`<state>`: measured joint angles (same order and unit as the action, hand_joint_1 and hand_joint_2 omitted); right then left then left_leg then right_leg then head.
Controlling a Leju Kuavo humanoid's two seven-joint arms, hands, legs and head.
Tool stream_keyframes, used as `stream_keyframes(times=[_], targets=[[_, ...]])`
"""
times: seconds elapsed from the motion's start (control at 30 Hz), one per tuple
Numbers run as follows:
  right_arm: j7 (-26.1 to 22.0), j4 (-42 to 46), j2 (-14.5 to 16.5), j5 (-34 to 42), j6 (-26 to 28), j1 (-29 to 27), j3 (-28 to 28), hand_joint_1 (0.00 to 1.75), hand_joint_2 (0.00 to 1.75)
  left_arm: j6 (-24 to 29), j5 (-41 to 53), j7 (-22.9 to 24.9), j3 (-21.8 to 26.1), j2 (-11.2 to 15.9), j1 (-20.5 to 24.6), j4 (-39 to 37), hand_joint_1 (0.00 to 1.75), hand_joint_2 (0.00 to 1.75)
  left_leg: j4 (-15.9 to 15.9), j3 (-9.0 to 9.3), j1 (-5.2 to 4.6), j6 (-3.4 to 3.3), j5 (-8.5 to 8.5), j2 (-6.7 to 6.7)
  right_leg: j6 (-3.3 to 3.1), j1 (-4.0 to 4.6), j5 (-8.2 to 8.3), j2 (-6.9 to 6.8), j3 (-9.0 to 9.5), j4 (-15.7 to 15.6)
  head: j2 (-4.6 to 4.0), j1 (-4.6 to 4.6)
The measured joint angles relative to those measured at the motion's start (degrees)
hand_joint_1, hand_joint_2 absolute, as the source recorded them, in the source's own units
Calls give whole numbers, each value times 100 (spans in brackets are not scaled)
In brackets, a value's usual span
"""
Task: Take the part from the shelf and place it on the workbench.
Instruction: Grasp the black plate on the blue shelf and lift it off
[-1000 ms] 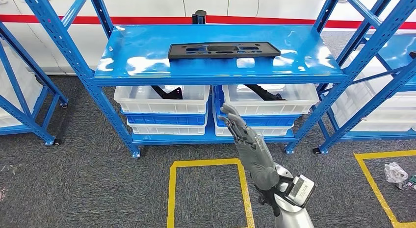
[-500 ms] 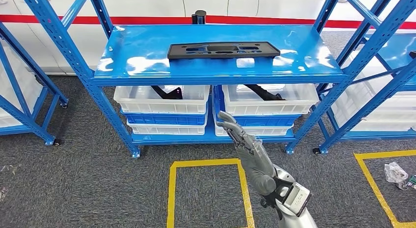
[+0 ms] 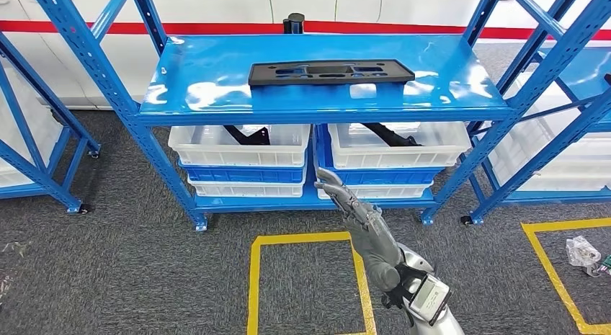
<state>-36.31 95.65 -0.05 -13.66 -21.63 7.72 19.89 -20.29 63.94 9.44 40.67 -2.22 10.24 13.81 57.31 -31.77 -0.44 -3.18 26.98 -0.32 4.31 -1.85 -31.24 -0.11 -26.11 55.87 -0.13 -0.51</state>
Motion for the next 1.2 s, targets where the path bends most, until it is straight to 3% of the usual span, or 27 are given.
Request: stream_keyframes(times=[0.07, 0.13, 0.17, 0.2, 0.27, 0.3, 0.37, 0.47, 0.53, 0.57, 0.63, 0.67, 0.7, 0.73, 0.8, 0.83, 0.87, 0.93, 1.2], targets=[[31, 74, -8, -3, 62, -40, 0, 0, 0, -14, 34, 26, -3, -2, 32, 1, 0, 0, -38, 46, 26, -47, 5, 7, -56, 8, -222, 2, -356, 659, 0, 18], [49, 130, -26, -21, 113, -125, 0, 0, 0, -22, 62, 46, -7, -13, 58, -1, 0, 0, -38, 72, 18, -62, 41, 4, -104, 29, -450, 5, -946, 1543, 0, 29], [51, 160, -38, -33, 131, -176, 0, 0, 0, -25, 74, 54, -8, -20, 62, -1, 0, 0, -37, 99, 13, -57, 68, -5, -94, 36, -446, 6, -1160, 1775, 0, 29], [51, 192, -49, -45, 146, -219, 0, 0, 0, -26, 81, 59, -8, -25, 63, -2, 0, 0, -36, 140, 9, -46, 102, -14, -61, 40, -337, 6, -1257, 1773, 0, 30], [50, 265, -62, -76, 174, -277, 0, 0, 0, -28, 86, 66, -8, -32, 66, -2, 0, 0, -34, 263, 13, -5, 191, -31, 28, 40, 142, 4, -1111, 1101, 0, 34], [46, 295, -70, -98, 193, -296, -1, 0, 0, -28, 86, 66, -8, -35, 69, -2, 0, 0, -33, 312, 3, 29, 249, -34, 32, 48, 360, 2, -970, 713, 0, 36], [28, 350, -87, -135, 234, -330, -2, 0, 0, -27, 86, 66, -8, -38, 78, -4, 0, 0, -34, 366, -11, 105, 348, -35, -59, 71, 568, 6, -789, 261, 0, 34], [-23, 415, -108, -132, 262, -350, -6, 0, 0, -16, 86, 66, -8, -38, 94, -4, 0, 0, -55, 412, 13, 210, 431, -18, -236, 87, 505, 29, -730, 224, 0, 26], [-55, 447, -111, -107, 263, -342, -10, 0, 0, -9, 86, 64, -8, -42, 108, -1, 0, 0, 235, 297, 43, 288, 551, -4, -343, 49, 444, 36, -641, 202, 0, 9], [-65, 455, -112, -99, 263, -340, -13, 0, 0, -7, 87, 64, -8, -44, 110, 0, 0, 0, 582, 100, 61, 326, 664, 1, -389, 36, 401, 32, -591, 197, 0, -2], [-72, 456, -113, -96, 263, -343, -14, 0, 0, -9, 99, 63, -8, -50, 105, -3, 0, 0, 1406, -475, 89, 389, 878, 5, -442, 40, 304, 25, -494, 197, 0, -9], [-72, 456, -114, -96, 262, -349, -14, 0, 0, -11, 111, 63, -8, -50, 99, -5, 0, 0, 1660, -727, 101, 406, 863, 7, -442, 41, 249, 28, -433, 197, 0, -10], [-72, 456, -114, -96, 260, -353, -14, 0, 0, -14, 121, 63, -9, -51, 93, -7, 0, 0, 1694, -877, 110, 413, 711, 9, -435, 38, 190, 37, -358, 196, 0, -11], [-73, 456, -114, -96, 258, -354, -14, 0, 0, -16, 129, 63, -9, -50, 89, -8, 0, 0, 1513, -920, 116, 412, 441, 12, -423, 32, 123, 45, -265, 195, 0, -12], [-73, 456, -112, -96, 257, -352, -14, 0, 0, -20, 135, 64, -10, -49, 89, -11, 0, 0, 765, -755, 113, 382, -182, 21, -382, 26, -19, 56, -93, 182, 0, -9], [-72, 456, -110, -96, 256, -348, -13, 0, 0, -21, 137, 64, -10, -48, 92, -14, 0, 0, 444, -638, 97, 354, -337, 25, -350, 38, -82, 59, -38, 169, 0, -10], [-72, 456, -109, -96, 256, -345, -13, 0, 0, -22, 139, 64, -10, -47, 96, -18, 0, 0, 248, -556, 81, 329, -391, 27, -322, 53, -128, 62, -9, 156, 0, -12], [-72, 456, -108, -96, 255, -341, -13, 0, 0, -23, 139, 63, -10, -46, 104, -21, 0, 0, 155, -487, 55, 299, -324, 28, -287, 79, -165, 67, 5, 140, 0, -19], [-72, 456, -106, -96, 255, -343, -14, 0, 0, -23, 139, 63, -10, -45, 111, -22, 0, 0, 180, -493, 49, 276, -311, 27, -274, 68, -167, 68, 17, 113, 0, -19]])
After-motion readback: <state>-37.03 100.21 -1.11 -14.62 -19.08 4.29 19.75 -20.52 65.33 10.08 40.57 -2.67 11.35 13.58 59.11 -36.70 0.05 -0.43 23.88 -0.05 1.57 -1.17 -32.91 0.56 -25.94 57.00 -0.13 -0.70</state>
